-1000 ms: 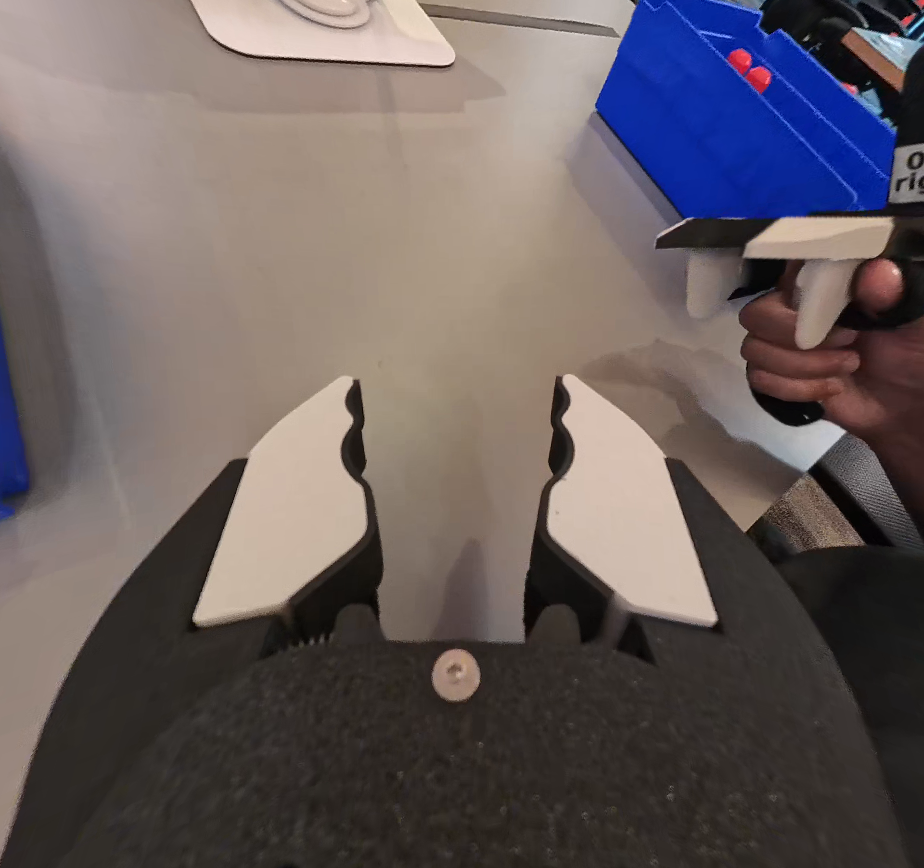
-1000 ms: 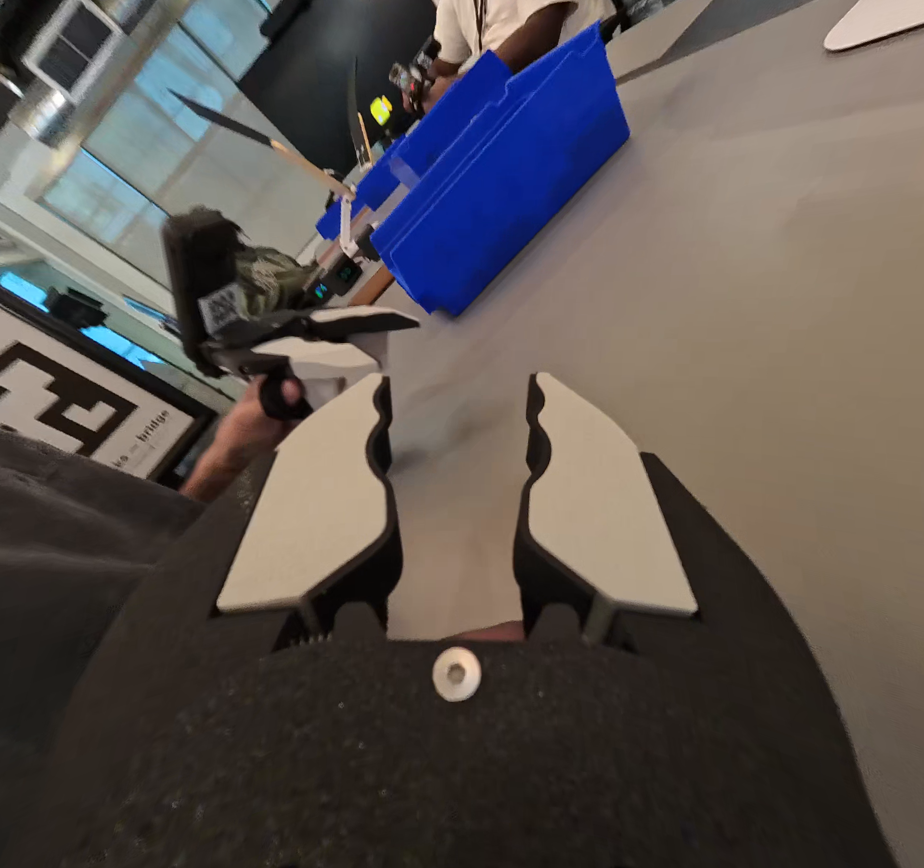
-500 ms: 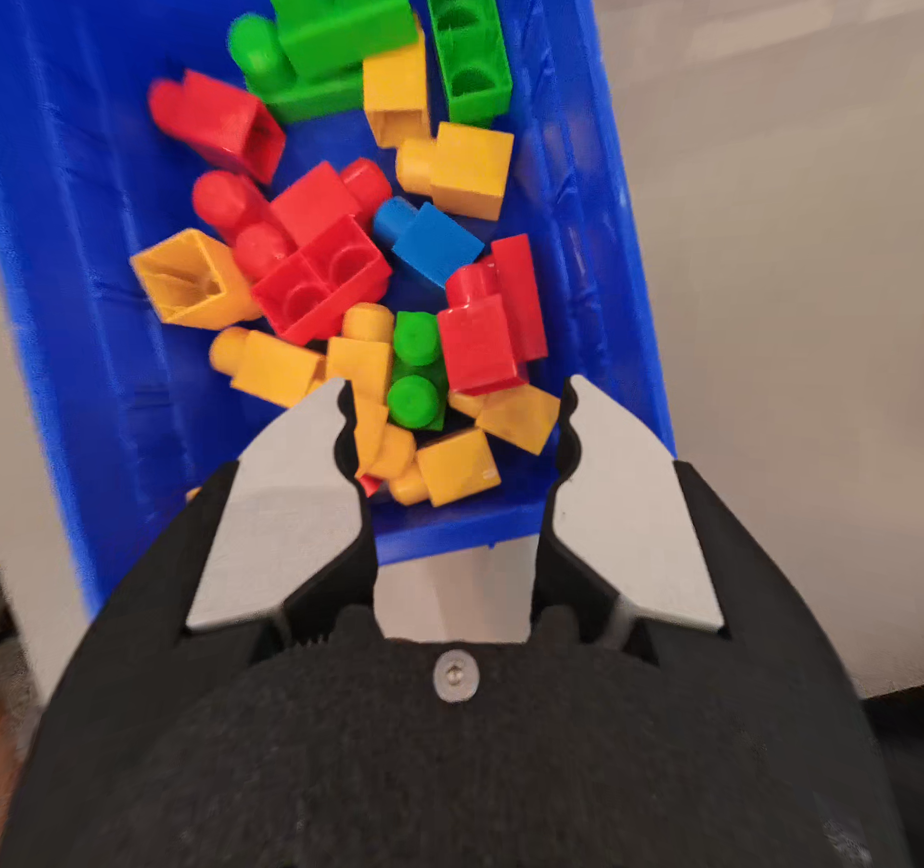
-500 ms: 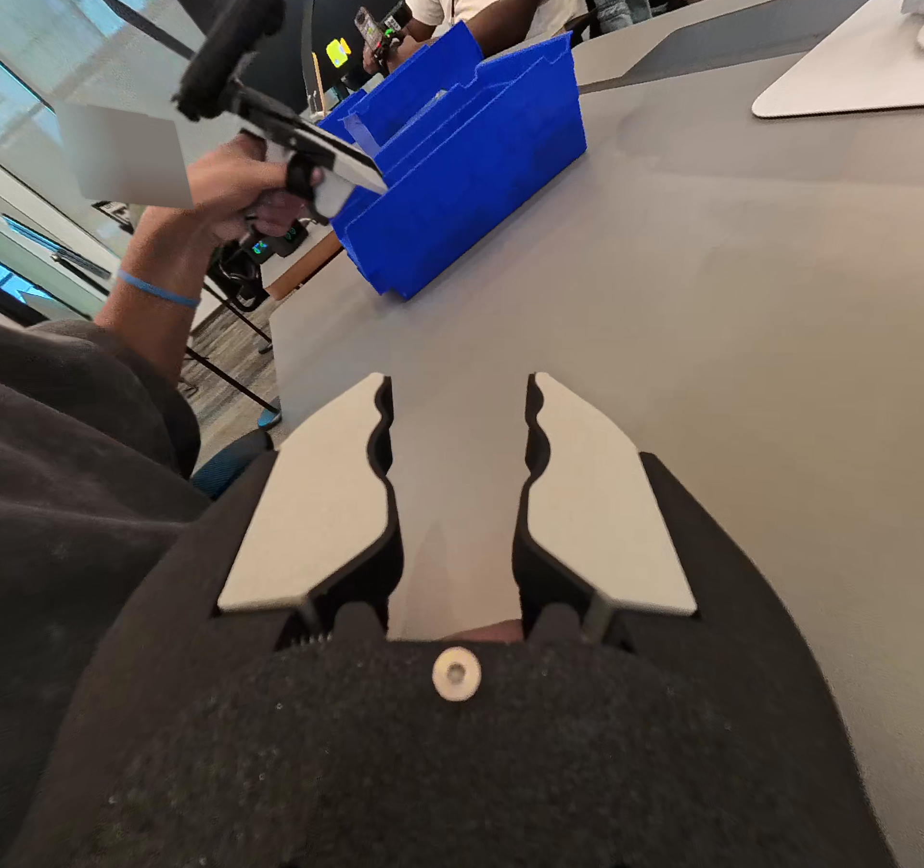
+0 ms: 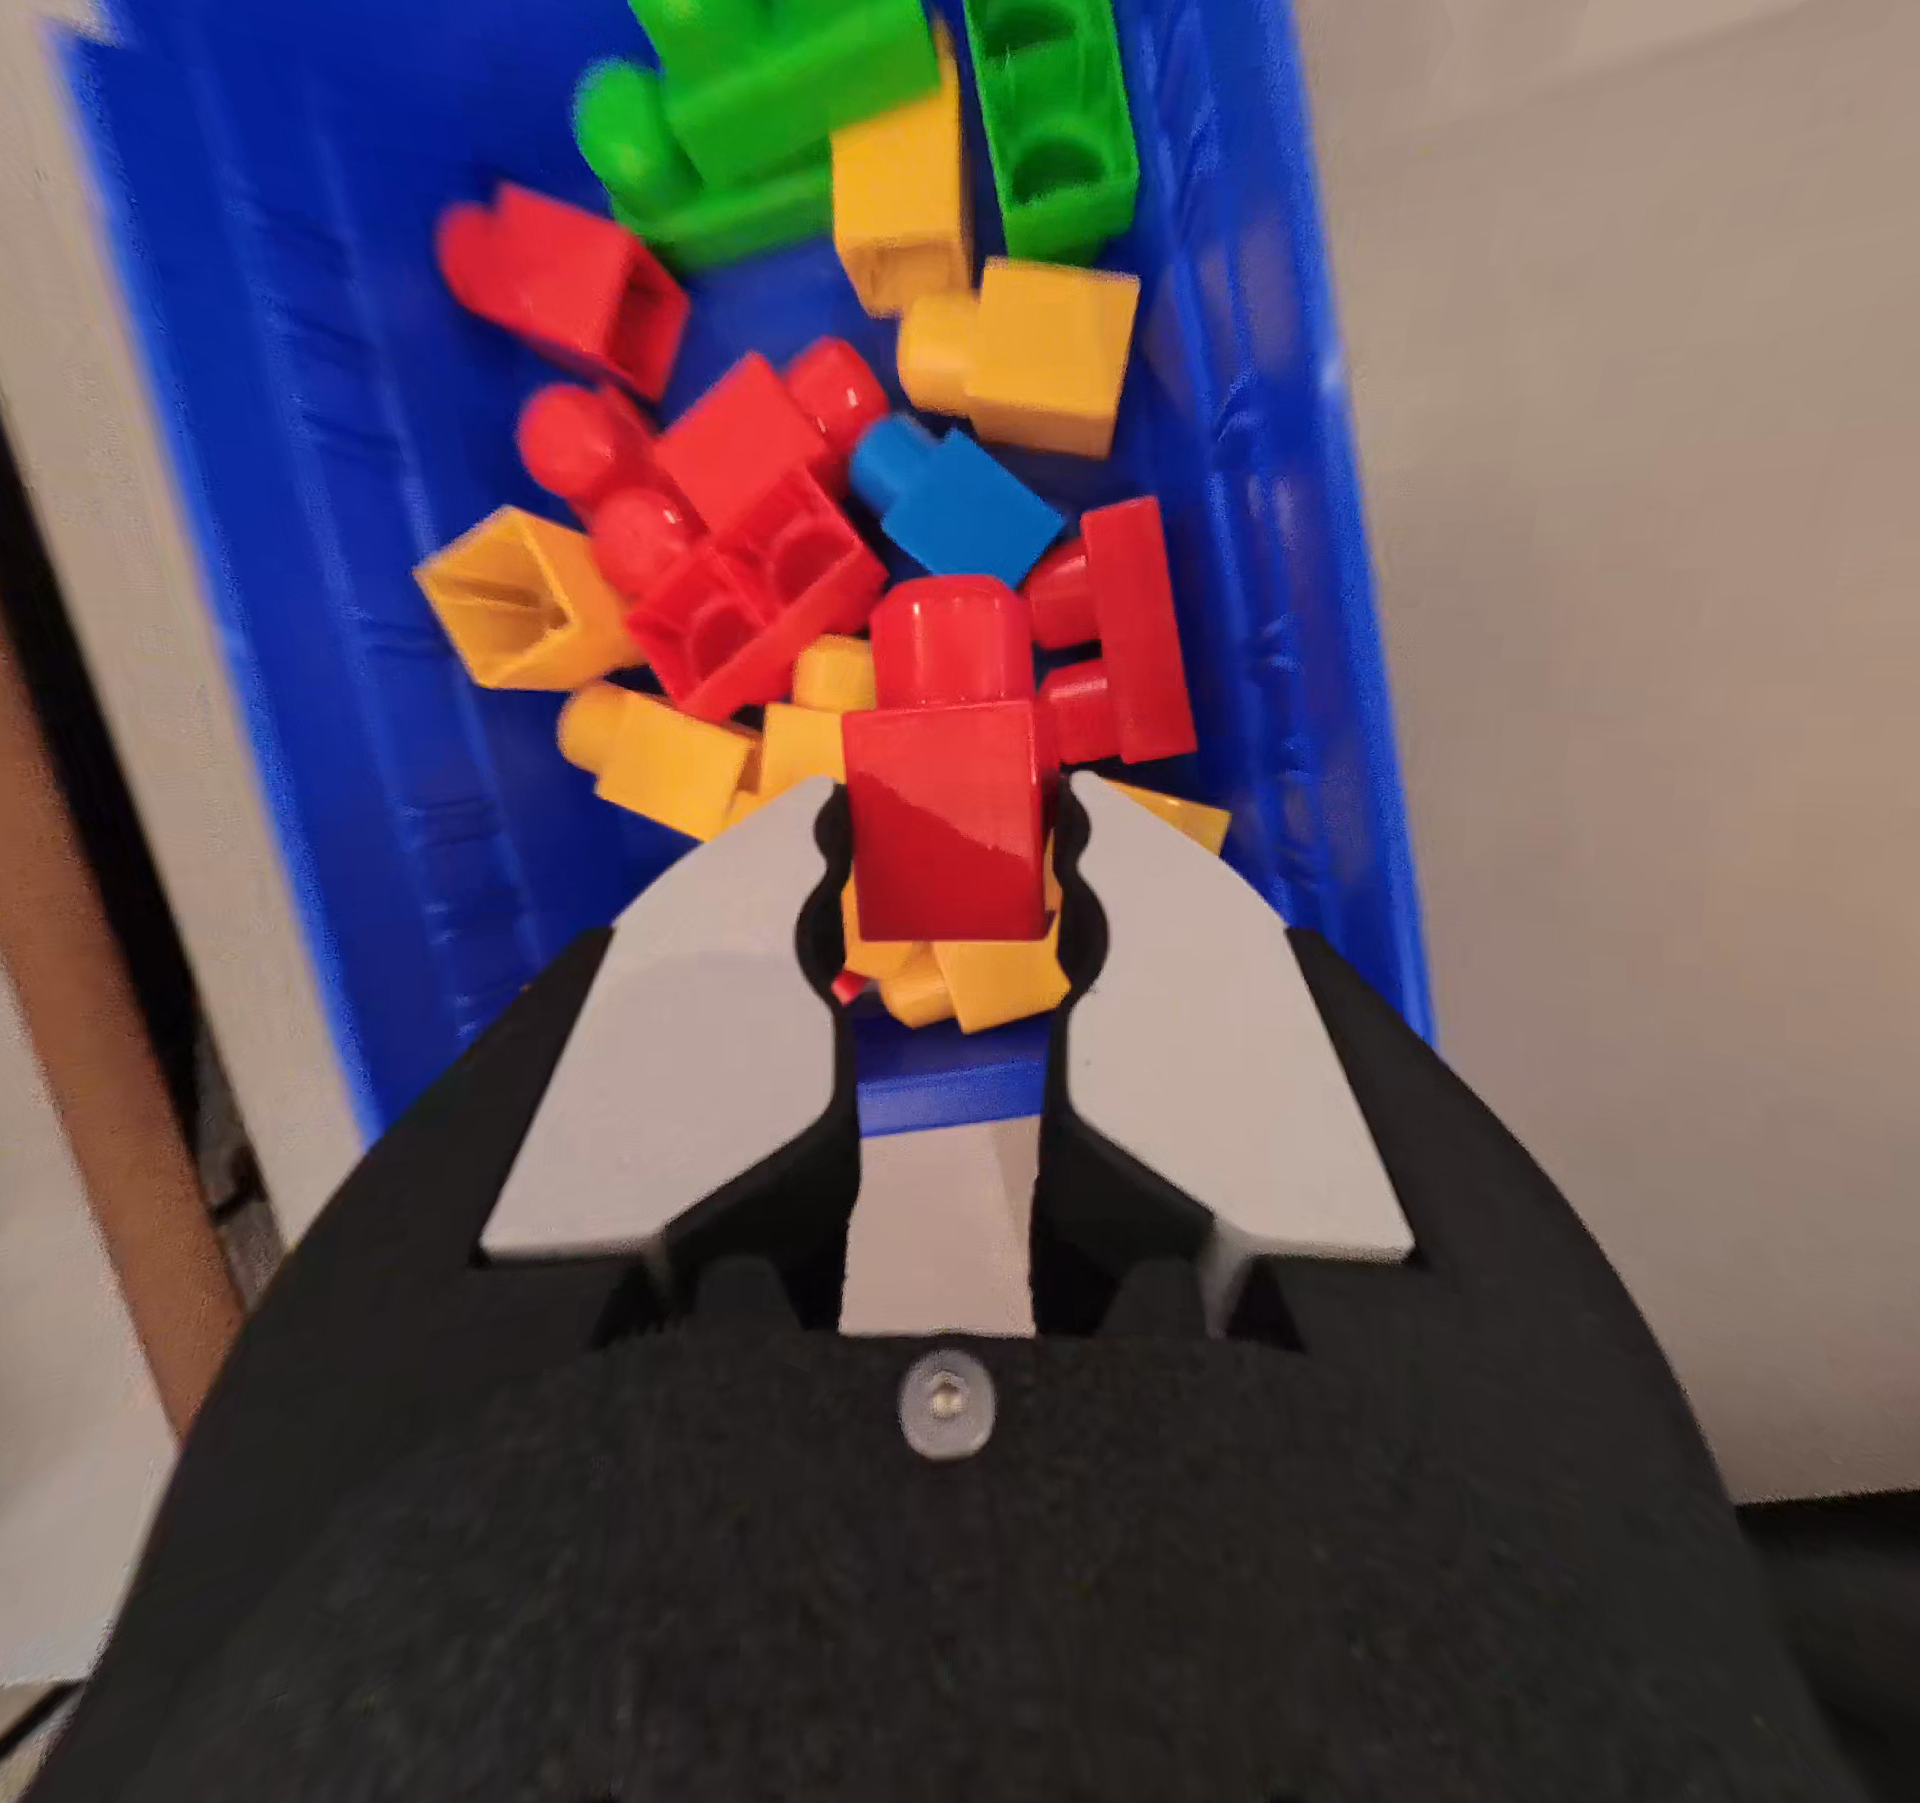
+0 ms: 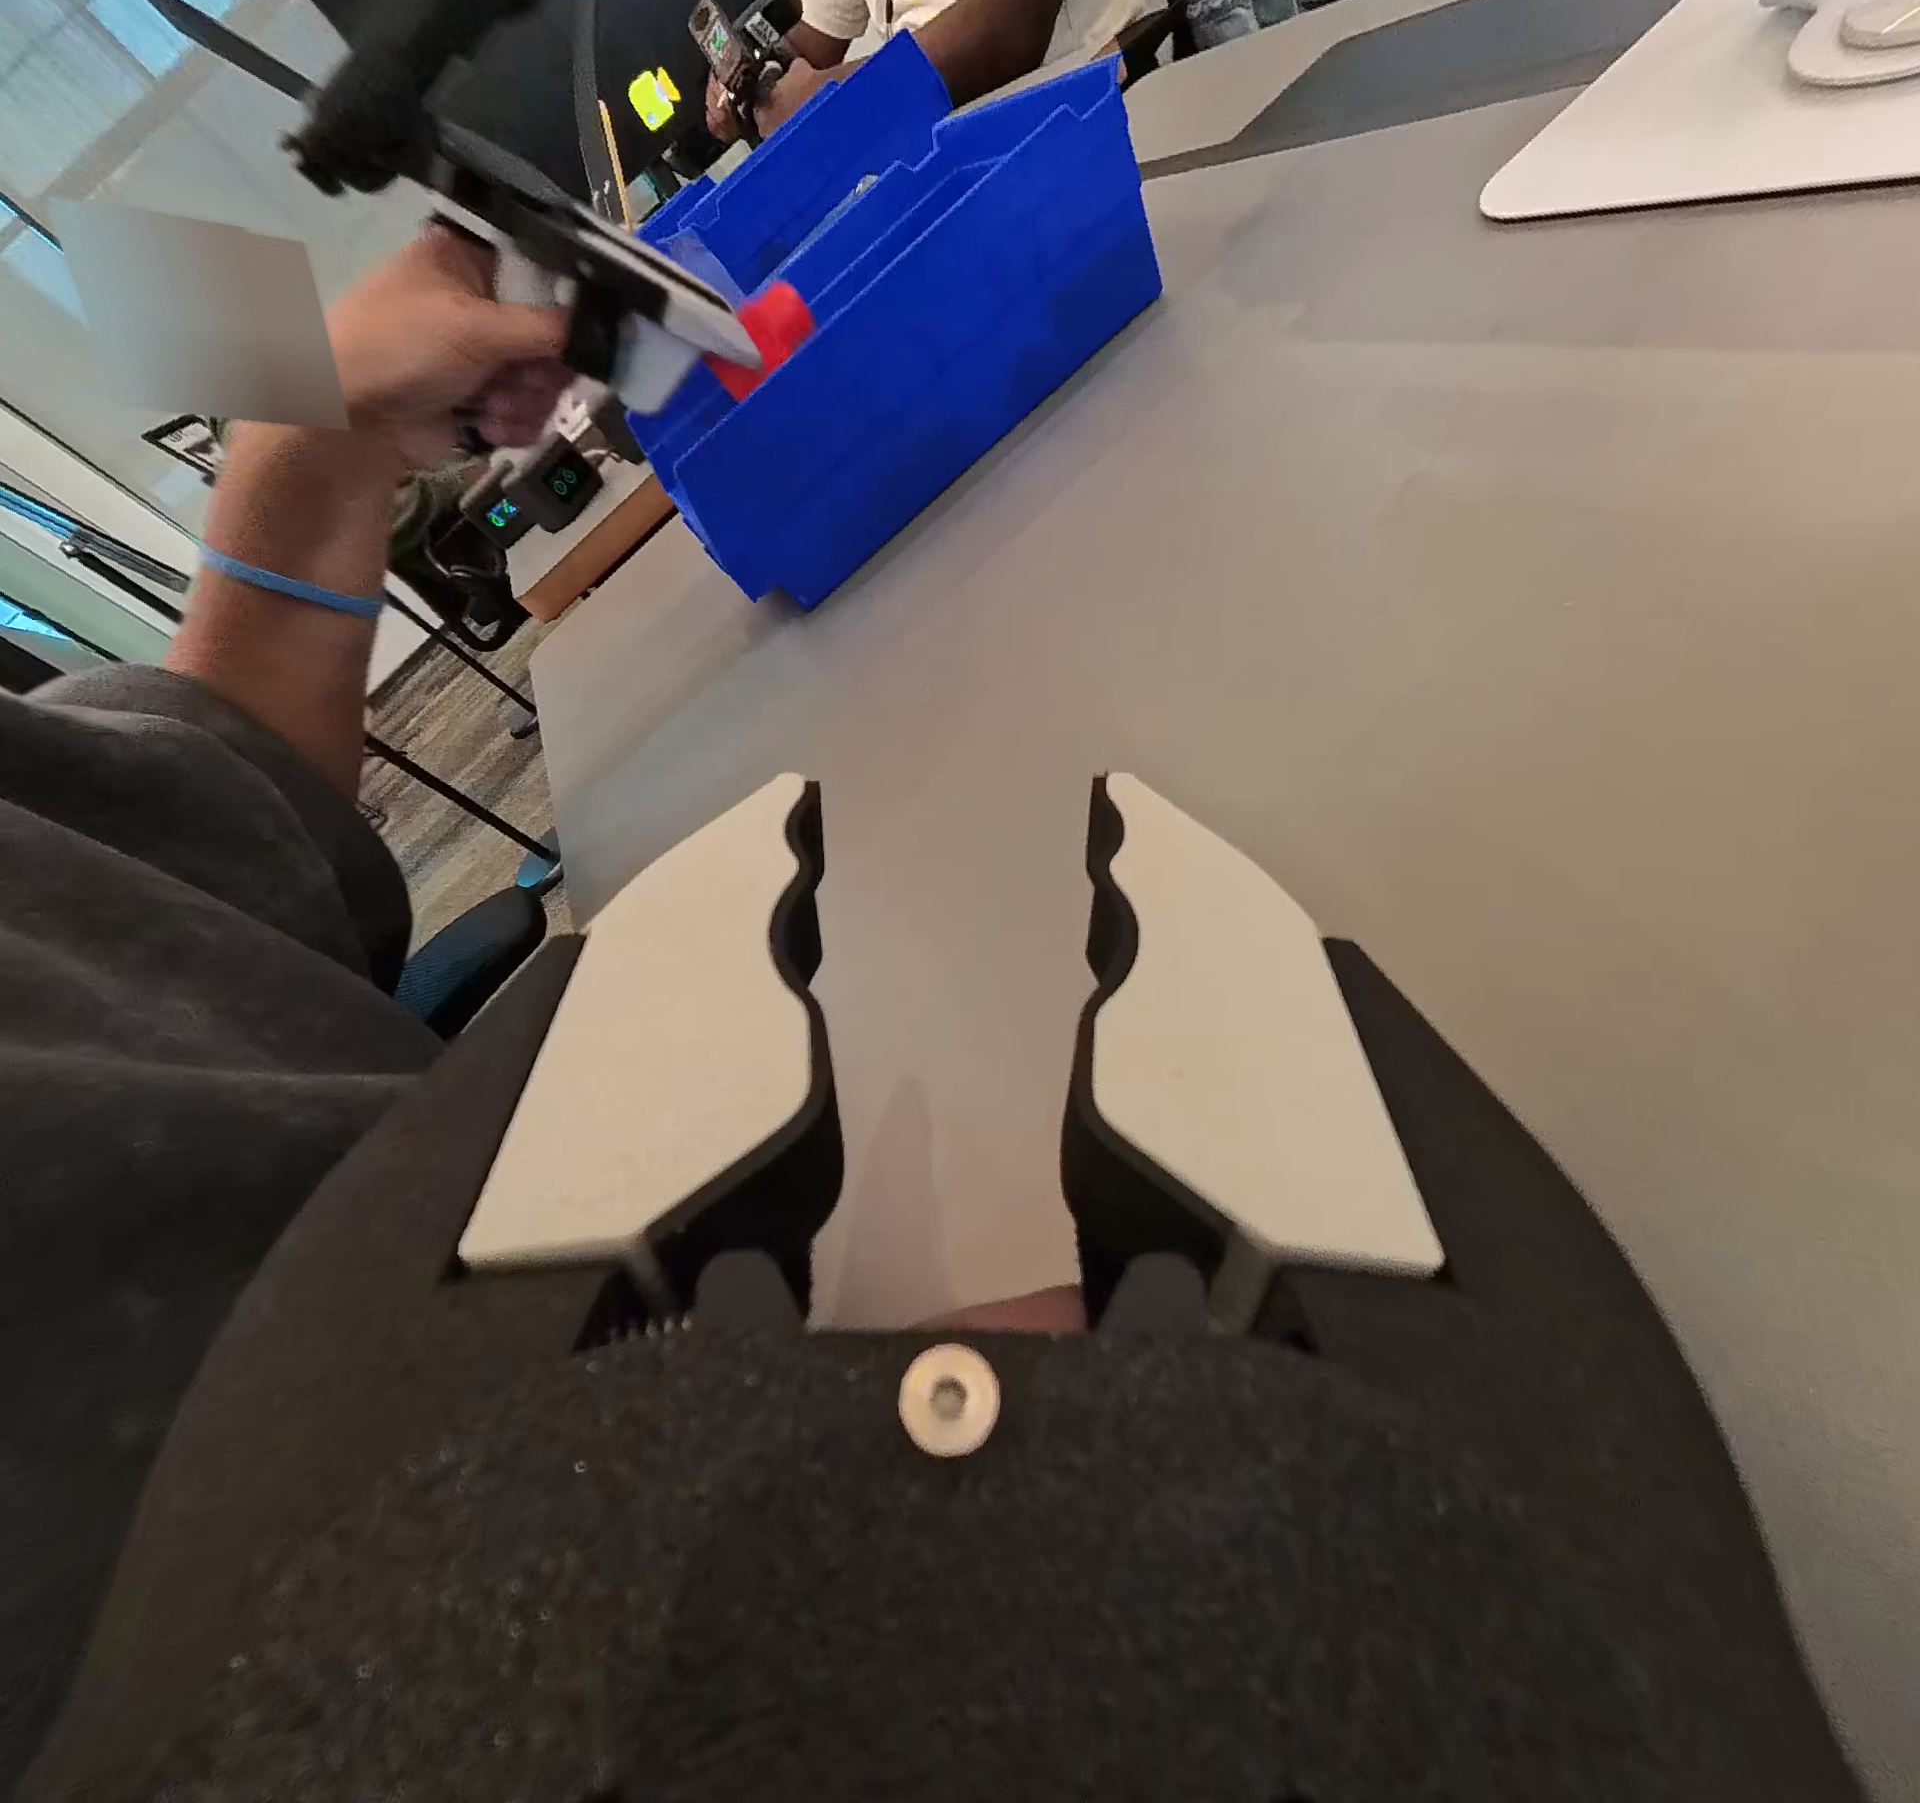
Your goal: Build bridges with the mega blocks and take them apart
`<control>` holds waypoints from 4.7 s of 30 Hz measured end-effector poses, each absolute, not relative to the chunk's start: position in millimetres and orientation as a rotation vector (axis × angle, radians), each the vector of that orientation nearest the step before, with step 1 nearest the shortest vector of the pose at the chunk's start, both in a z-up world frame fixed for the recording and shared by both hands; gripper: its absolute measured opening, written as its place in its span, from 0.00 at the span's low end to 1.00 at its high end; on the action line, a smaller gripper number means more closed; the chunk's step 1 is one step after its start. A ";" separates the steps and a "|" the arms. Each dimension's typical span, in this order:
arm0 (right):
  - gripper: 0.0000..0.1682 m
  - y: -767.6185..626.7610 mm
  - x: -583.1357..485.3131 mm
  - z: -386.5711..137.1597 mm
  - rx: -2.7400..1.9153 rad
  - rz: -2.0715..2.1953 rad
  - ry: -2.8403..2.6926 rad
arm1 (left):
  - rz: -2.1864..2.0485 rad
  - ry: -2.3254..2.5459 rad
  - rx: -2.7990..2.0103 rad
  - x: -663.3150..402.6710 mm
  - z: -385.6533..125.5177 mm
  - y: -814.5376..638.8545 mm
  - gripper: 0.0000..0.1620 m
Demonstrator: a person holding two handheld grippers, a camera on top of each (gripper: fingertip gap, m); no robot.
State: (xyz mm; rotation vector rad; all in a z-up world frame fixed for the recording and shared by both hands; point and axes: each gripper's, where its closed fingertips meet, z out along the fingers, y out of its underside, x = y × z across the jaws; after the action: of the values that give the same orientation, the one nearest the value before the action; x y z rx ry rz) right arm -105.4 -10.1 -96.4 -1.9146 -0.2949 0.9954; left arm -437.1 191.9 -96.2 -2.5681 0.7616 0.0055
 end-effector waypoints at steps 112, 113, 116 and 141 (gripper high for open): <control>0.25 -32.5 -112.3 -109.9 -1.983 0.975 -0.379 | -0.538 0.600 -2.345 -188.3 -176.6 48.2 0.45; 0.25 -32.7 -112.8 -110.1 -1.984 0.976 -0.381 | -0.538 0.598 -2.345 -187.4 -176.7 48.1 0.47; 0.25 -33.4 -113.9 -111.1 -1.989 0.972 -0.388 | -0.520 0.609 -2.348 -191.1 -177.7 45.1 0.50; 0.25 -29.4 -122.4 -118.8 -2.028 0.931 -0.420 | -0.347 0.575 -2.183 -406.9 -77.5 38.8 0.47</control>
State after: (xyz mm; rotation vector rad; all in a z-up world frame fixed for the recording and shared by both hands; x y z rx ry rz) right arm -122.4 -29.4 -118.8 -2.0275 -0.4198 0.9308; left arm -406.9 38.8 -77.5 -2.1832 0.5753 -0.3466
